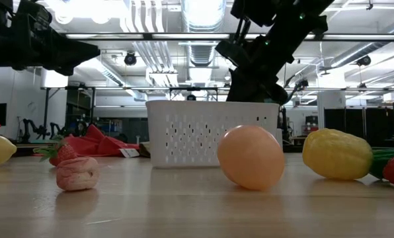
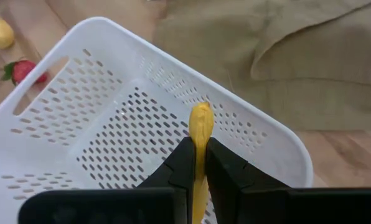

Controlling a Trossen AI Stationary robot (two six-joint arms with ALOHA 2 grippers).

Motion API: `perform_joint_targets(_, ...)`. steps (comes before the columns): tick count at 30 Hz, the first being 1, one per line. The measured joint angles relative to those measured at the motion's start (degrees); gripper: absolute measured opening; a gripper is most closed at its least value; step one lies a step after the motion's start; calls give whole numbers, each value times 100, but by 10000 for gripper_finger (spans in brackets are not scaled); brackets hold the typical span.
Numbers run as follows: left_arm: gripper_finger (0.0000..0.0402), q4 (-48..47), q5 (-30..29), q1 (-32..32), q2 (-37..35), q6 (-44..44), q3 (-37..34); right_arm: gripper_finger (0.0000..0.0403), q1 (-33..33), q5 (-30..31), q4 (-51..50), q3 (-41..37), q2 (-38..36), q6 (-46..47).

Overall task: Pick and placing Produce into tupperware
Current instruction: Put the corn into the white bin

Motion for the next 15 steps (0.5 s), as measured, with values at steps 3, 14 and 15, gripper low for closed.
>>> perform_joint_targets(3, 80, -2, 0, 2, 10, 0, 0, 27, 0, 9, -2, 0, 0, -45)
perform_joint_targets(14, 80, -5, -2, 1, 35, 0, 0, 28, -2, 11, -59, 0, 0, -155)
perform_joint_targets(15, 80, -7, 0, 1, 37, 0, 0, 28, -2, 11, -61, 0, 2, -159)
